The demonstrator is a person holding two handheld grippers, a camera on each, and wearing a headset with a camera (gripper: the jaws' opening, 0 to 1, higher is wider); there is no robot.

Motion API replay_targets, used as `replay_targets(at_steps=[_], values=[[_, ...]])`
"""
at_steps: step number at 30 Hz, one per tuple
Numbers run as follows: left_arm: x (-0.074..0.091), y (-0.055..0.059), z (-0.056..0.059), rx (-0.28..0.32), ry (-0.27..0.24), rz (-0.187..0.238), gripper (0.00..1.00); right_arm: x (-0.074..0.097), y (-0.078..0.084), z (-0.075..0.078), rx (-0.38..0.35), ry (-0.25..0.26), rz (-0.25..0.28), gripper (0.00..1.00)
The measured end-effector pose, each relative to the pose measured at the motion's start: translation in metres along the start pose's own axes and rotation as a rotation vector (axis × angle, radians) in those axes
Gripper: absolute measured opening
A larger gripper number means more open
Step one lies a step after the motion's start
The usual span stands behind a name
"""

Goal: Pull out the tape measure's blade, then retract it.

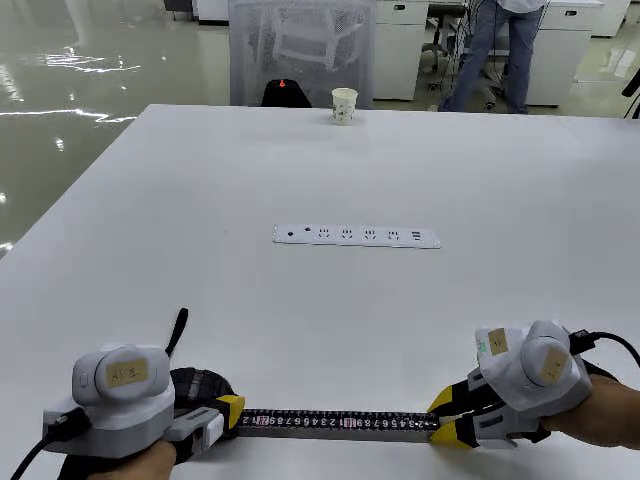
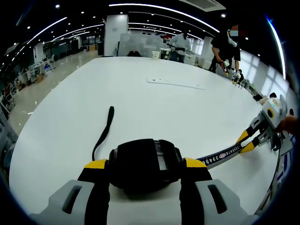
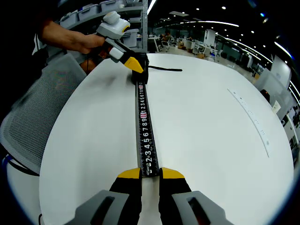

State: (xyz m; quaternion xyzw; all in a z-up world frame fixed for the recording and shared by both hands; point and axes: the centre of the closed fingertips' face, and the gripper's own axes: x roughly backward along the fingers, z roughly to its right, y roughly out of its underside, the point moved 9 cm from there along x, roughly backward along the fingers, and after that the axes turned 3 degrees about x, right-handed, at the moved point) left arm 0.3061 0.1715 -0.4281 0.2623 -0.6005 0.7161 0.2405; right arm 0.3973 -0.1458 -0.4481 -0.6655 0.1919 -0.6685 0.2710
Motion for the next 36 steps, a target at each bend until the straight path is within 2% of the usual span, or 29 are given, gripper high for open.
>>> replay_targets(at_steps=[36], values=[[0.001, 0.0, -0.002, 0.013, 0.016, -0.009, 0.55, -0.016, -0.018, 0.0, 0.004, -0.014, 0.016, 0.1]])
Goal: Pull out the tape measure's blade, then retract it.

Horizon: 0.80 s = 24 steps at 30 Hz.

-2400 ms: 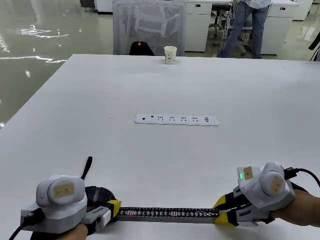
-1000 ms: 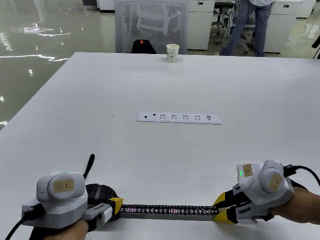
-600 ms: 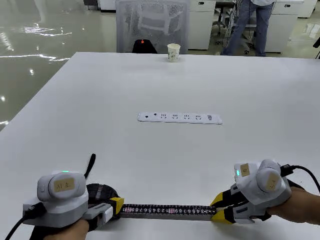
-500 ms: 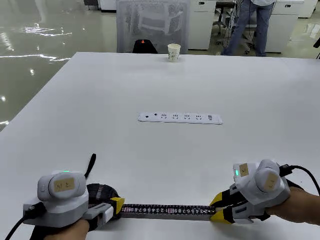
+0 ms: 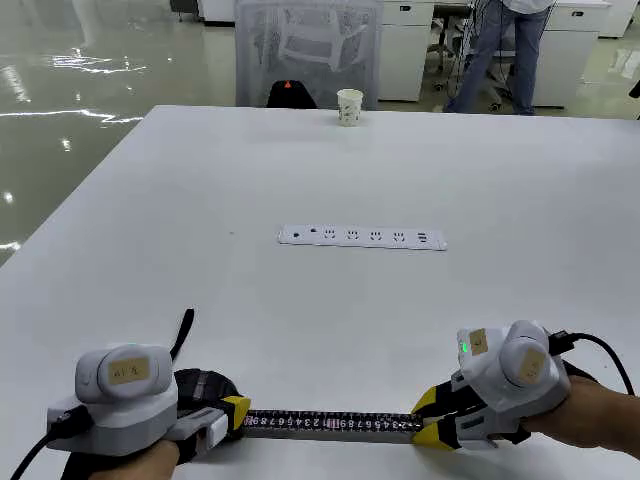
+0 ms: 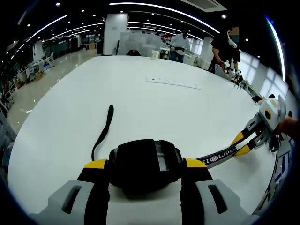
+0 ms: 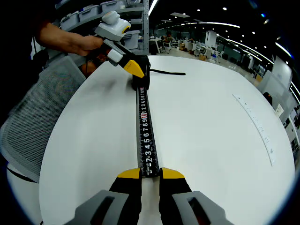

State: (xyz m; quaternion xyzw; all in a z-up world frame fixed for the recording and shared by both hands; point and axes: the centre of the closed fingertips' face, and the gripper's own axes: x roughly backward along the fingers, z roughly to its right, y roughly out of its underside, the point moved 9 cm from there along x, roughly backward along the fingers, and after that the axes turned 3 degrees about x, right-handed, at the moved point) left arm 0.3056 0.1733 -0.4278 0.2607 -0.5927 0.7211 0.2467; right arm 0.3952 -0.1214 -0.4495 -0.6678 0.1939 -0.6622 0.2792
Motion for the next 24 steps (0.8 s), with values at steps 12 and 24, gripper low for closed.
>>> replay_targets(at_steps=[12, 24], values=[[0.001, 0.0, 0.0, 0.005, 0.005, -0.003, 0.56, -0.008, -0.01, -0.001, 0.004, -0.009, 0.012, 0.1], [0.001, 0.0, -0.001, 0.01, 0.009, -0.004, 0.56, -0.019, -0.02, 0.0, 0.001, -0.015, 0.027, 0.1]])
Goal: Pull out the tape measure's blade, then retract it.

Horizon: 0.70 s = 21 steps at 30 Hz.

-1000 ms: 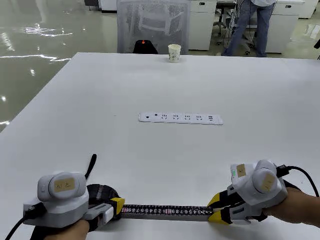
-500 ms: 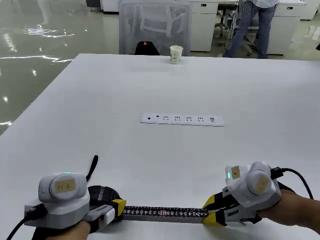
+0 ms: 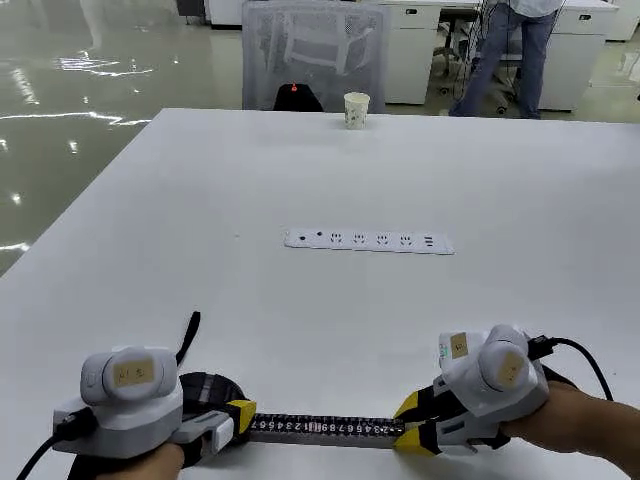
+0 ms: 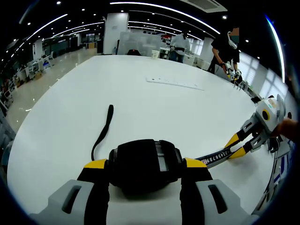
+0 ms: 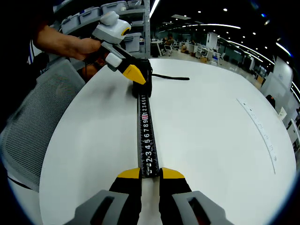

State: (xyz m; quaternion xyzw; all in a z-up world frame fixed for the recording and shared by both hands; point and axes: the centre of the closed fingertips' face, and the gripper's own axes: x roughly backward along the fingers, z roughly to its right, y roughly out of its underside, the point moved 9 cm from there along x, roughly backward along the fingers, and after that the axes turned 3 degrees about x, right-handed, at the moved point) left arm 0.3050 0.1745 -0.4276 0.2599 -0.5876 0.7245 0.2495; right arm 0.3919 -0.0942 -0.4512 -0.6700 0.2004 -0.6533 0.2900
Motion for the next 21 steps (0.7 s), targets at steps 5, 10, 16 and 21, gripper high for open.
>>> replay_targets(at_steps=[5, 10, 16, 21], values=[[0.0, 0.0, 0.0, 0.002, 0.003, -0.003, 0.56, -0.005, -0.006, 0.0, -0.004, -0.002, 0.007, 0.1], [0.0, 0.0, -0.001, 0.004, 0.006, -0.005, 0.56, -0.011, -0.011, -0.001, -0.003, -0.007, 0.015, 0.1], [0.0, 0.0, -0.001, 0.004, 0.008, -0.006, 0.56, -0.016, -0.018, -0.001, -0.004, -0.012, 0.024, 0.1], [0.0, 0.0, -0.001, 0.006, 0.01, -0.008, 0.56, -0.021, -0.023, -0.001, -0.001, -0.013, 0.028, 0.1]])
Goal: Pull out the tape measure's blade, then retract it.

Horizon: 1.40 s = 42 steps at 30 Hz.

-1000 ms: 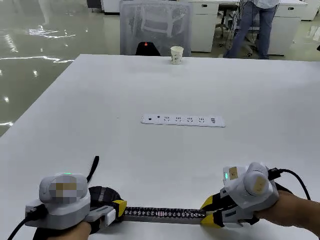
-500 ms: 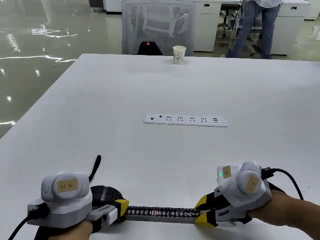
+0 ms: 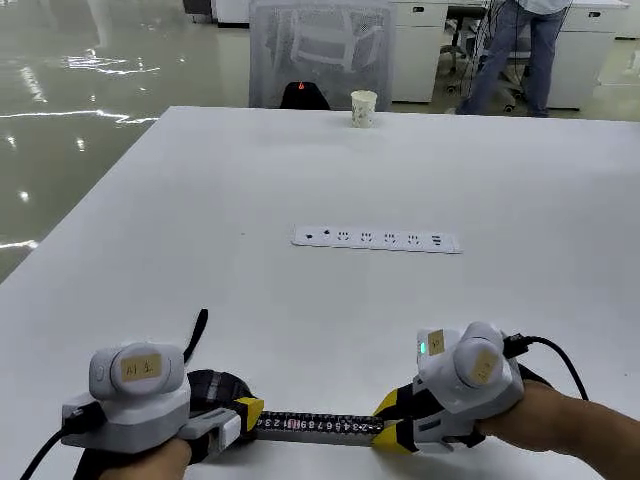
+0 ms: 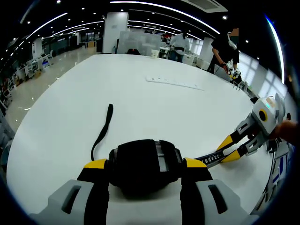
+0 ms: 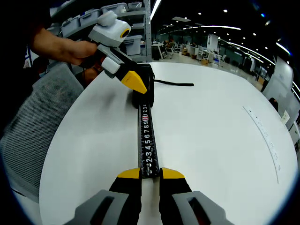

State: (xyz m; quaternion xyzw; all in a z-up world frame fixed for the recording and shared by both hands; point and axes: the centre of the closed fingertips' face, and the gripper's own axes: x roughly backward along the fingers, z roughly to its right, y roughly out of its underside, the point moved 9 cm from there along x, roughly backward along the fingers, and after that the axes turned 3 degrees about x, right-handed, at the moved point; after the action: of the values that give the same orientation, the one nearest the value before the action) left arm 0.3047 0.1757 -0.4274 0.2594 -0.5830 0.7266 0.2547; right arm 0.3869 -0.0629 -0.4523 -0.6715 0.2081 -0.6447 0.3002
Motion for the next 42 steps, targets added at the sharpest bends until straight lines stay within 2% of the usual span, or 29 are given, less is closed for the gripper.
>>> replay_targets(at_steps=[42], values=[[0.0, -0.001, -0.001, 0.008, 0.007, -0.008, 0.56, -0.033, -0.032, 0.002, 0.002, -0.004, 0.04, 0.1]])
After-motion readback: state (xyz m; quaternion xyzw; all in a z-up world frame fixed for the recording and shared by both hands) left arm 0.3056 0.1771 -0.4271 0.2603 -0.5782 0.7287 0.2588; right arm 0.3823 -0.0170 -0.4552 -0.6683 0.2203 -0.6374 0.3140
